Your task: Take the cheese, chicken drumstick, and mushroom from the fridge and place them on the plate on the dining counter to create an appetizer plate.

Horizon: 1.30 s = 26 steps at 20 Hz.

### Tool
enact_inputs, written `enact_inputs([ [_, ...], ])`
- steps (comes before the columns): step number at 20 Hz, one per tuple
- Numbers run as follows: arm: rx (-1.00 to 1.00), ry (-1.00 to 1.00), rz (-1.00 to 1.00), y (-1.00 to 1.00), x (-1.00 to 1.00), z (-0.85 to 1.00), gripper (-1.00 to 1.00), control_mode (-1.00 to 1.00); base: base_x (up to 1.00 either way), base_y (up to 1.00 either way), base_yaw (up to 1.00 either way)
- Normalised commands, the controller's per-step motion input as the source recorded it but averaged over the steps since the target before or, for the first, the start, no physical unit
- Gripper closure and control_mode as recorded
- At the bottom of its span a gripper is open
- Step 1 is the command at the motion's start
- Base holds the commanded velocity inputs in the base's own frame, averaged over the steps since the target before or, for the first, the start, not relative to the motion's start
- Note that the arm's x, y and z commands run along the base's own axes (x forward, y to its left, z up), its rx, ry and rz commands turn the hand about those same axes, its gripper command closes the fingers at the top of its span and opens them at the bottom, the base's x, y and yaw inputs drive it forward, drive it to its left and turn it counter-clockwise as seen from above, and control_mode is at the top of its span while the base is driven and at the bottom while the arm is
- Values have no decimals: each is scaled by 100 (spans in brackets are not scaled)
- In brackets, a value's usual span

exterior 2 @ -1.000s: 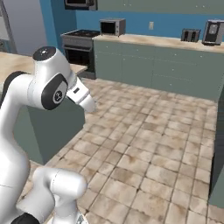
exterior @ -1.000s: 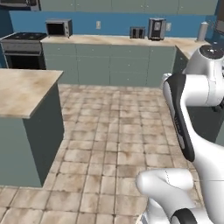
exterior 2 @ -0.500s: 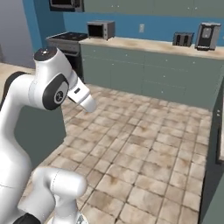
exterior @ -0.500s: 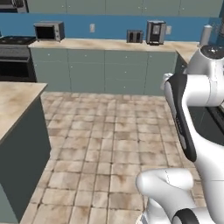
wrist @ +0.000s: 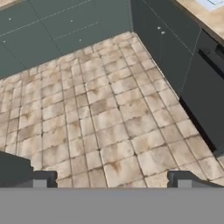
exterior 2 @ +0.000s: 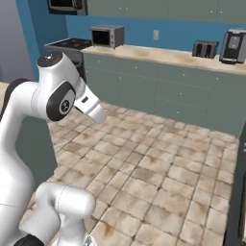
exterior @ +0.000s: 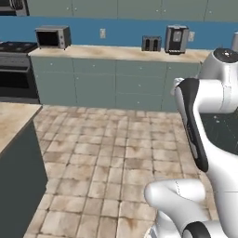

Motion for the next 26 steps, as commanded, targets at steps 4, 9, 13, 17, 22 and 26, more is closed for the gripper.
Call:
enact_inputs([
  [4, 0, 0, 0, 0, 0, 0, -100, 100, 100, -15, 29],
  [9, 0, 0, 0, 0, 0, 0, -100, 100, 100, -15, 37],
  [13, 0, 0, 0, 0, 0, 0, -100, 100, 100, -7, 43],
  [17, 0, 0, 0, 0, 0, 0, -100, 100, 100, -12, 46],
  [22, 0, 0, 0, 0, 0, 0, -100, 100, 100, -27, 46],
  [26, 0, 0, 0, 0, 0, 0, -100, 100, 100, -66, 41],
])
